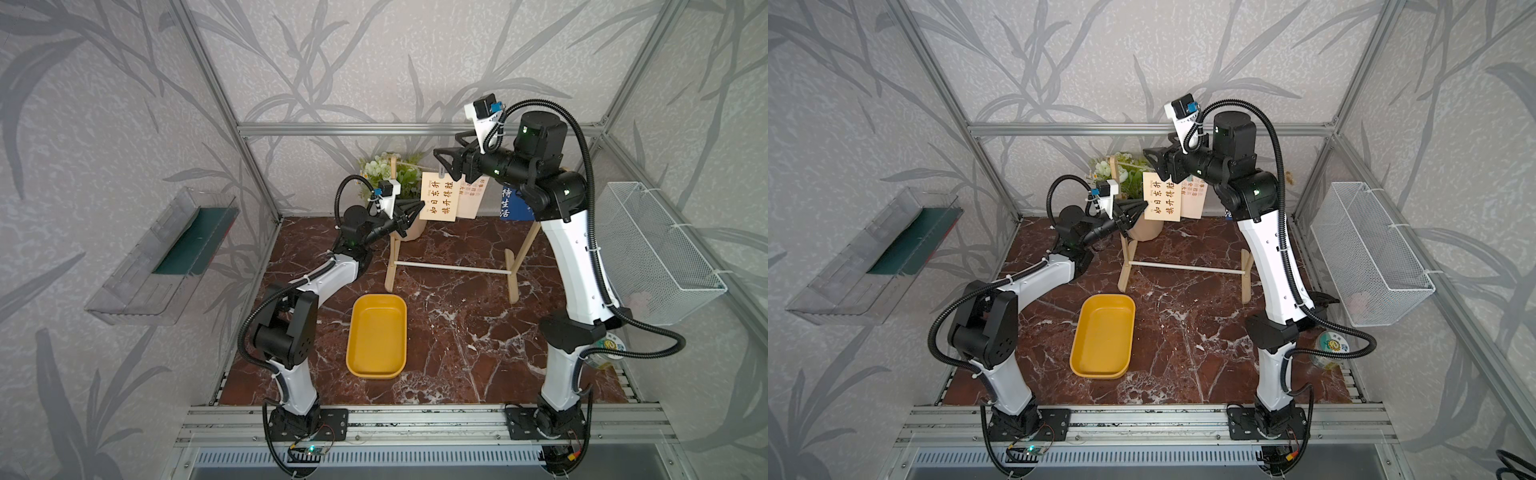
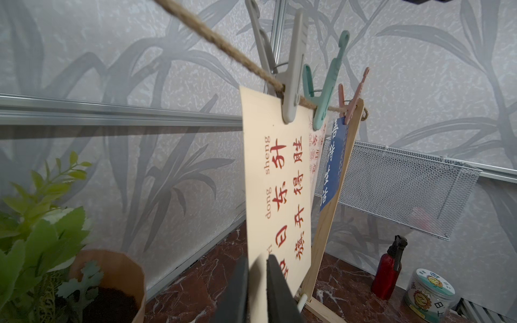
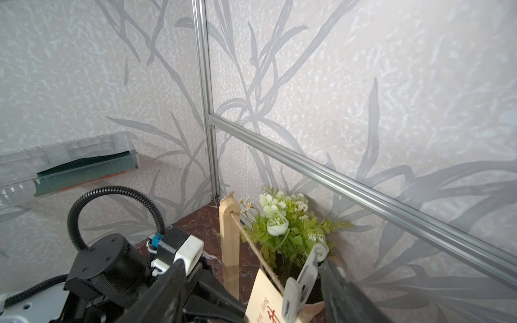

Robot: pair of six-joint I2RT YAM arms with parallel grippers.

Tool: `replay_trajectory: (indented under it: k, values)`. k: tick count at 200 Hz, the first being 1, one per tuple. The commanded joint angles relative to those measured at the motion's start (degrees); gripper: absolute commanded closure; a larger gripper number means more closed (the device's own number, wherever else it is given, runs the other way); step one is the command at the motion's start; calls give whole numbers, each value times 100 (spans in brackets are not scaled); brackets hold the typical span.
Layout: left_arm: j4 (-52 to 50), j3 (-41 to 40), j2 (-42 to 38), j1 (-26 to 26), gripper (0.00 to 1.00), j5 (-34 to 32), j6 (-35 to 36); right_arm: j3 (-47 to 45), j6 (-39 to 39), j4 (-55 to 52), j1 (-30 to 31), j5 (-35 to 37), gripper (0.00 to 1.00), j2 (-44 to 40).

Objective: Remove the postcards from the strings
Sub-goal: Pinch the postcard on the clothesline.

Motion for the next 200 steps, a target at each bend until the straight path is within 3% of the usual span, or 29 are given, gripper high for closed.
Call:
replay_trajectory:
  k: [1, 29, 42, 134, 153, 167, 184, 200]
  values:
    - [166, -13, -173, 34, 85, 154, -34, 514, -215, -247, 25, 478, 25, 324]
    - [201, -2, -139, 43, 84, 155, -45, 435, -206, -246, 29, 403, 25, 375]
    - [165, 77, -90, 43, 68, 219, -75, 319, -188, -206, 38, 399, 25, 340]
    - [-75, 584, 275, 34, 65, 516, -294, 260, -175, -81, 54, 320, 26, 390]
    - [-102, 609, 319, 41, 57, 545, -300, 257, -162, -43, 74, 294, 26, 408]
    - [-215, 615, 311, 43, 74, 529, -221, 260, -165, -47, 81, 251, 26, 417]
    - [-226, 647, 323, 38, 73, 596, -241, 260, -175, -31, 99, 249, 26, 422]
    - [-218, 670, 316, 38, 81, 669, -297, 254, -182, -21, 96, 292, 26, 447]
